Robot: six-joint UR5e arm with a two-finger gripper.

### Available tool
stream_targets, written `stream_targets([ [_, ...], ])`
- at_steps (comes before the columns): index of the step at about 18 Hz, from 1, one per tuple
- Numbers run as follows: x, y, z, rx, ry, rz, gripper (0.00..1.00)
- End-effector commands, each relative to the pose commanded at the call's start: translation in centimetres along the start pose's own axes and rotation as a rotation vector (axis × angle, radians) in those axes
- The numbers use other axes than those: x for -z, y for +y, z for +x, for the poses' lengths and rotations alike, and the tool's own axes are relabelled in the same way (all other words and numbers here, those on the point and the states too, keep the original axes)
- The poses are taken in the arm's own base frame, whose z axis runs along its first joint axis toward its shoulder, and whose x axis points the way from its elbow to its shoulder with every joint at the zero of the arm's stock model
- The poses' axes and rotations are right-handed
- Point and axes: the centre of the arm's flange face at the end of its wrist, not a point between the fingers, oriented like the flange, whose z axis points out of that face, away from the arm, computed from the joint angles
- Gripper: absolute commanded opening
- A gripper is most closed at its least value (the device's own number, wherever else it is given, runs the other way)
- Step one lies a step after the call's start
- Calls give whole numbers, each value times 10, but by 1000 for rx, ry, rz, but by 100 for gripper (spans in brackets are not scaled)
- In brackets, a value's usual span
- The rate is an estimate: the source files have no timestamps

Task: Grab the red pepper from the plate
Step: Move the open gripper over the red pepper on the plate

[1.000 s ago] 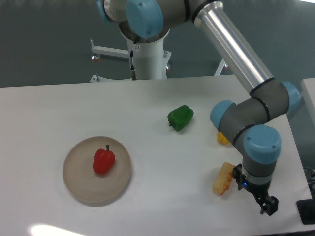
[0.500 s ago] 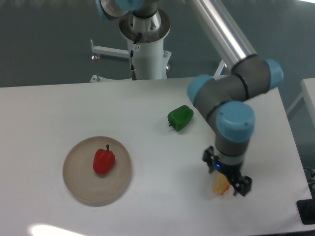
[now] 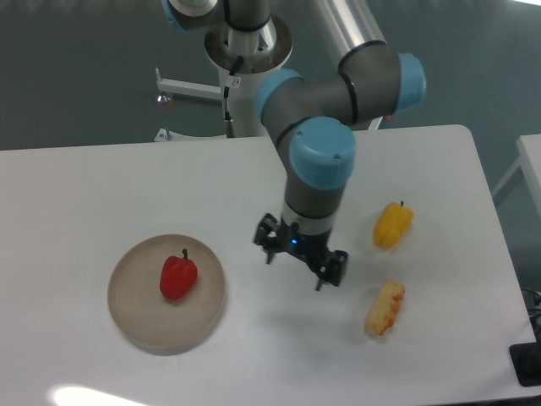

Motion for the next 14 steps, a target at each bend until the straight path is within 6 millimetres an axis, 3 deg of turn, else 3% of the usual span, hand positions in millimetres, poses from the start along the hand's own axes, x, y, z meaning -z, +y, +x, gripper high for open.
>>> stream_targets([
  [1, -12, 1, 20, -10, 15, -23, 100],
  [3, -26, 2, 42, 24, 36, -43, 100],
  [8, -50, -3, 79, 68, 23, -26, 100],
  [14, -86, 4, 107, 39, -3, -39, 100],
])
